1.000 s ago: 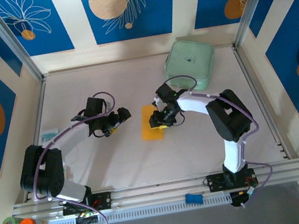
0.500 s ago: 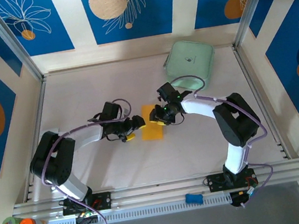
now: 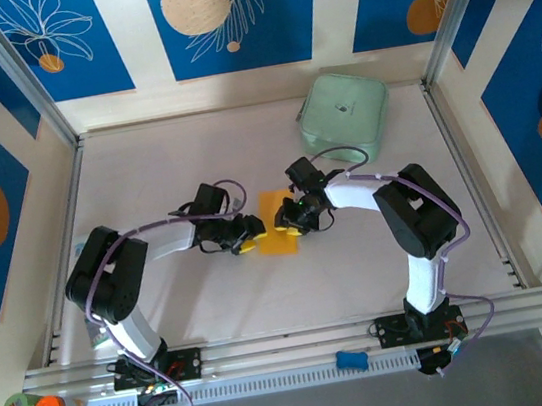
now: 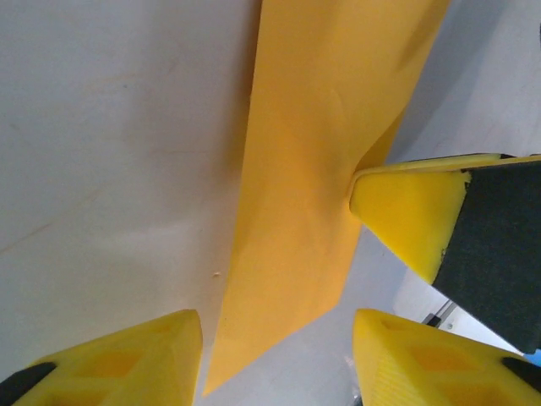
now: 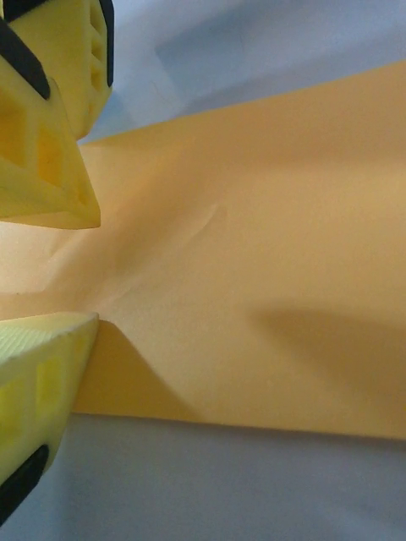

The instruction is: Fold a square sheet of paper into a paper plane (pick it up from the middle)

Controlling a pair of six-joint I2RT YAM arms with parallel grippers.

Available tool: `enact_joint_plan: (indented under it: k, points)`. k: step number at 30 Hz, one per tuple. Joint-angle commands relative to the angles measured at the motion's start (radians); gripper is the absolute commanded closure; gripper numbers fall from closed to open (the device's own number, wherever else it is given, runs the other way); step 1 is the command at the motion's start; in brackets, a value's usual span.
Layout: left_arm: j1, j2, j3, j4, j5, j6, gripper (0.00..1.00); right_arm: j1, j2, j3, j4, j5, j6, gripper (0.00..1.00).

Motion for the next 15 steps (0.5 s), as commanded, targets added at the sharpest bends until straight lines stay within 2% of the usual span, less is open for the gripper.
enact_joint_plan:
  k: [1, 4, 11, 15]
  points:
    - [-0.007, 0.027, 0.030, -0.033, 0.025, 0.029, 0.53, -0.010, 0.031, -0.022, -0.011, -0.018, -0.006, 0.67]
    - [-0.007, 0.039, 0.036, -0.034, 0.032, 0.031, 0.55, -0.010, 0.035, -0.027, -0.008, -0.018, -0.004, 0.68]
    - [-0.007, 0.037, 0.068, -0.114, -0.031, 0.090, 0.54, -0.012, 0.039, -0.032, -0.004, -0.020, -0.006, 0.68]
    - [-0.017, 0.051, 0.069, -0.096, -0.016, 0.089, 0.59, -0.015, 0.038, -0.030, -0.011, -0.024, -0.008, 0.68]
